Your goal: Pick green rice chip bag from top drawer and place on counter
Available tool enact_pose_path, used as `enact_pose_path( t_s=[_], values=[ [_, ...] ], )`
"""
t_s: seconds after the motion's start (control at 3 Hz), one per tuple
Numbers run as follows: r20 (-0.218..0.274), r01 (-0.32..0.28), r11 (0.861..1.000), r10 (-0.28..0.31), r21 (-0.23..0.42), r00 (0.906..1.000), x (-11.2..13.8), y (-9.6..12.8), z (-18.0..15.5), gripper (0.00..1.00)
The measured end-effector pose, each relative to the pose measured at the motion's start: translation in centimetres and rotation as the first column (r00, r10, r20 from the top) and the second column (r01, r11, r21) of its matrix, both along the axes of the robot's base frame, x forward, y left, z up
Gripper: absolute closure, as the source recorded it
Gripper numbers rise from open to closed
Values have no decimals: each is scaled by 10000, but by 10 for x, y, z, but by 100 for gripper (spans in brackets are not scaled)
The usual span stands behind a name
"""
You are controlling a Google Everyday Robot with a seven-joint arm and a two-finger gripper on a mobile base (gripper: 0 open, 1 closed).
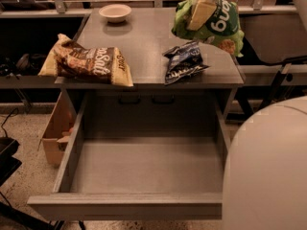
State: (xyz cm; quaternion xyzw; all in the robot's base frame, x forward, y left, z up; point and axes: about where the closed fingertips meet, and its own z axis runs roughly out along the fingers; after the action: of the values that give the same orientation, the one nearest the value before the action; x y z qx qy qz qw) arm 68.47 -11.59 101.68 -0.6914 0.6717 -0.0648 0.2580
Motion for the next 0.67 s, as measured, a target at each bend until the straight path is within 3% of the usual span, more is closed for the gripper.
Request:
enact_pose_path(
  t_s=[0.33,0.67],
  values=[
    [979,-105,9996,129,-246,9951,44,7,4,100],
    [2736,229,9968,-11,-764,9619,104,18,31,100]
  ],
)
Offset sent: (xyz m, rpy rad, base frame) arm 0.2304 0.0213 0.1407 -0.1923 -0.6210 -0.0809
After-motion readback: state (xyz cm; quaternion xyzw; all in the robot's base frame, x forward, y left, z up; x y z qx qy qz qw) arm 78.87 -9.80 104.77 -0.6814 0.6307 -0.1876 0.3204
